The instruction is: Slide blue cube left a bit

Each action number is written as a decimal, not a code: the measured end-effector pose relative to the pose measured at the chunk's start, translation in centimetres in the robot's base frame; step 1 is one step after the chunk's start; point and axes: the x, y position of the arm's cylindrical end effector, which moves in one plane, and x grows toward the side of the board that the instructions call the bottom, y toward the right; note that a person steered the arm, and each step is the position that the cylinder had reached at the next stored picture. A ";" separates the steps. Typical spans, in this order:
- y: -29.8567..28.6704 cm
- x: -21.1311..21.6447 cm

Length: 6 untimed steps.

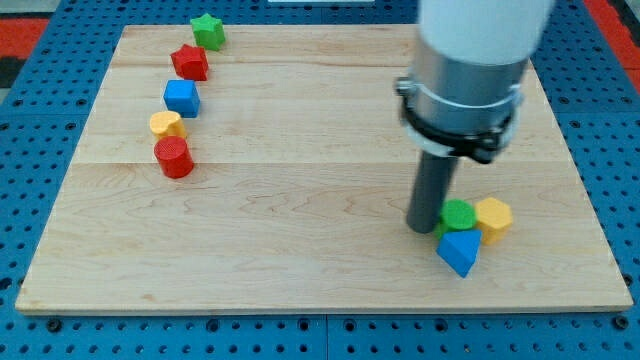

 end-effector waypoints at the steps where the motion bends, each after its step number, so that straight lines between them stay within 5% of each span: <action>1: -6.0 -3.1; 3: -15.5 -14.3; 6: -33.2 -22.2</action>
